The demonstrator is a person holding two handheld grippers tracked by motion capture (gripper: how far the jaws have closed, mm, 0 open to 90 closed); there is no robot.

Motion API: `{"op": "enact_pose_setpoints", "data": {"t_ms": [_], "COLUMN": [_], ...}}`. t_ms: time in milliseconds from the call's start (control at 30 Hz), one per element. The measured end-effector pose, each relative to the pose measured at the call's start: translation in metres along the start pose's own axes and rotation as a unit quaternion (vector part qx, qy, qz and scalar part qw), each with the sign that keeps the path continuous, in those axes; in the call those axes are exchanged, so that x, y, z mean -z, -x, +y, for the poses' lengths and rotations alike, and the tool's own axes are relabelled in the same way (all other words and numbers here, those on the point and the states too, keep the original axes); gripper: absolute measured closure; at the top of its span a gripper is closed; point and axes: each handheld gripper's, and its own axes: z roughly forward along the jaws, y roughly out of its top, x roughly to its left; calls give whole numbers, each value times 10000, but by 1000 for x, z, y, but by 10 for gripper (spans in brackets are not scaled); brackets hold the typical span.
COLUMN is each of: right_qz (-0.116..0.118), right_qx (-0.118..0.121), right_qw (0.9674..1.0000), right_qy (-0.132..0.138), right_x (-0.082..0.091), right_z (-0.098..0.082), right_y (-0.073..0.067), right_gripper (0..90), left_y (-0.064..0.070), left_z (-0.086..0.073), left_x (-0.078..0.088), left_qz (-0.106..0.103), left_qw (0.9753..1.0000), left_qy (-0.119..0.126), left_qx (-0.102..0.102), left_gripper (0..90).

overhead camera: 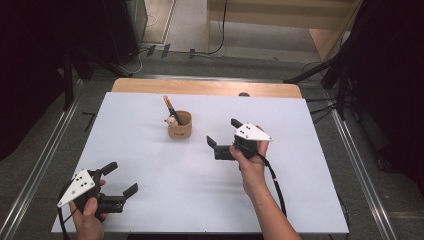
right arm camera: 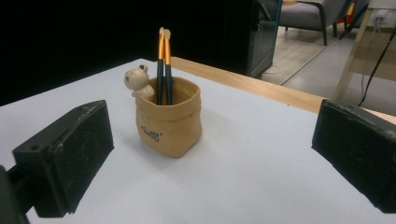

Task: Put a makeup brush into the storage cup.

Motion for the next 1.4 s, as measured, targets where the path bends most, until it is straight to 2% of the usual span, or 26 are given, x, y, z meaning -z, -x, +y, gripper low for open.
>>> {"op": "enact_pose_setpoints", "data": {"t_ms": [233, 433, 633, 833, 1400], "right_qz": [-49, -152, -212, -223, -519], "right_qx": [96, -5, 112, 67, -121], "right_qw": [9999, 9999, 9997, 9997, 9986], "right_qy": [-6, 35, -15, -20, -15], "right_x": [19, 35, 49, 62, 96], "right_z": [-8, -15, -21, -26, -47], "right_y": [7, 14, 16, 18, 36], "right_gripper": [0, 0, 0, 0, 0], "left_y": [1, 2, 3, 4, 5], "left_z": [0, 0, 0, 0, 0], "left_x": [-1, -2, -3, -2, -4], "left_qz": [-9, -3, -8, -4, 10], "left_qw": [10000, 10000, 10000, 10000, 9999], "left_qy": [-18, -49, -47, -54, -84], "left_qx": [-10, -27, -34, -57, -79], "left_gripper": [0, 0, 0, 0, 0]}}
